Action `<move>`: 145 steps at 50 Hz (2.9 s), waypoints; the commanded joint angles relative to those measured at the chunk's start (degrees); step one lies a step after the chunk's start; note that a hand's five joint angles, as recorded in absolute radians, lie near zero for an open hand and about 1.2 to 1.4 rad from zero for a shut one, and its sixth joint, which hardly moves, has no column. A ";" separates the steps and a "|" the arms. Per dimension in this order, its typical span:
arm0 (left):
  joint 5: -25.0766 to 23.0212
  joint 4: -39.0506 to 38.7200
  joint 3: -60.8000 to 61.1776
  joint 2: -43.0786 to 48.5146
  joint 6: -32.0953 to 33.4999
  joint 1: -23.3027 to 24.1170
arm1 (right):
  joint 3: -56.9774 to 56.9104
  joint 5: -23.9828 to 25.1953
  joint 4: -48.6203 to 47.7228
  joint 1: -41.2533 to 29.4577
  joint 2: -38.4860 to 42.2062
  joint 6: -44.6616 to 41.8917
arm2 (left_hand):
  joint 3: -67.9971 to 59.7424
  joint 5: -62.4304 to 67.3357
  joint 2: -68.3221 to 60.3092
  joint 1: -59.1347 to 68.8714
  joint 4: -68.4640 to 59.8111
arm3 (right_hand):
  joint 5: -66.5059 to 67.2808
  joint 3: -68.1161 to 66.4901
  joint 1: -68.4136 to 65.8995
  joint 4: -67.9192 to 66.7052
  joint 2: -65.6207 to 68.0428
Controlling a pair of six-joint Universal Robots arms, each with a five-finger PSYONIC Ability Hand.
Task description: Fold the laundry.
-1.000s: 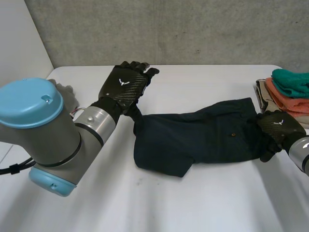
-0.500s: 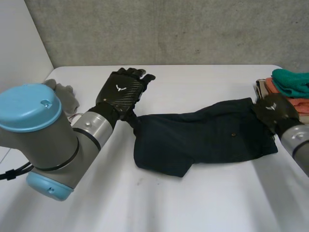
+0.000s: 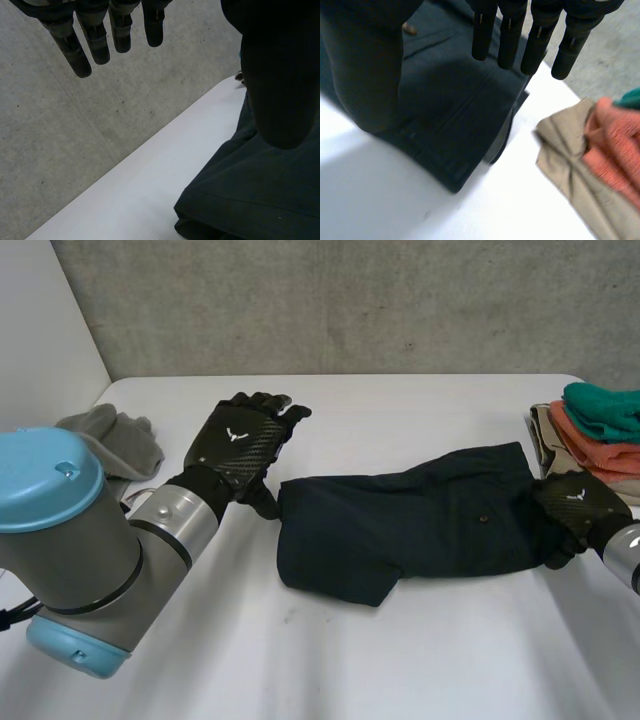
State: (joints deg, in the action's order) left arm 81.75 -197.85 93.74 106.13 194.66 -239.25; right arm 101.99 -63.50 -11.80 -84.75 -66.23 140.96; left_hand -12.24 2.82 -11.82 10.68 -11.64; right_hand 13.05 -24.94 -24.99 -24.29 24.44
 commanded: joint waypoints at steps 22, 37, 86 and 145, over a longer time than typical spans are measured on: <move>0.16 -0.08 0.39 -1.54 -0.07 -0.08 | -2.41 2.68 -6.13 -2.60 -1.88 -0.68 | 2.24 -2.82 1.82 -0.68 1.64 | 56.95 -55.06 -55.01 -55.71 55.56; 0.69 -0.08 1.53 -5.32 -0.07 -2.72 | -6.28 3.47 -7.97 -37.66 0.03 -15.79 | 2.24 -2.82 1.82 -0.68 1.64 | 56.95 -55.06 -55.01 -55.71 55.56; 16.07 10.90 -26.42 20.07 -6.31 15.83 | -16.73 -10.07 8.37 -26.70 -5.15 40.63 | 1.85 -2.44 1.44 -0.30 1.25 | -13.05 14.94 14.99 14.29 -14.44; -28.31 23.30 -27.39 4.08 -8.51 -1.05 | -3.82 -27.56 -14.56 -47.70 7.77 15.84 | 0.68 -1.26 0.26 0.88 0.08 | -13.05 14.94 14.99 14.29 -14.44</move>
State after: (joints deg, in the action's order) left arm 59.30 -175.81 66.75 109.84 187.19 -239.04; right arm 97.04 -91.07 -18.83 -132.23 -64.14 157.22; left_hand -12.24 2.81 -11.82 10.84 -11.64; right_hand 2.71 -12.64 -11.94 -12.34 11.46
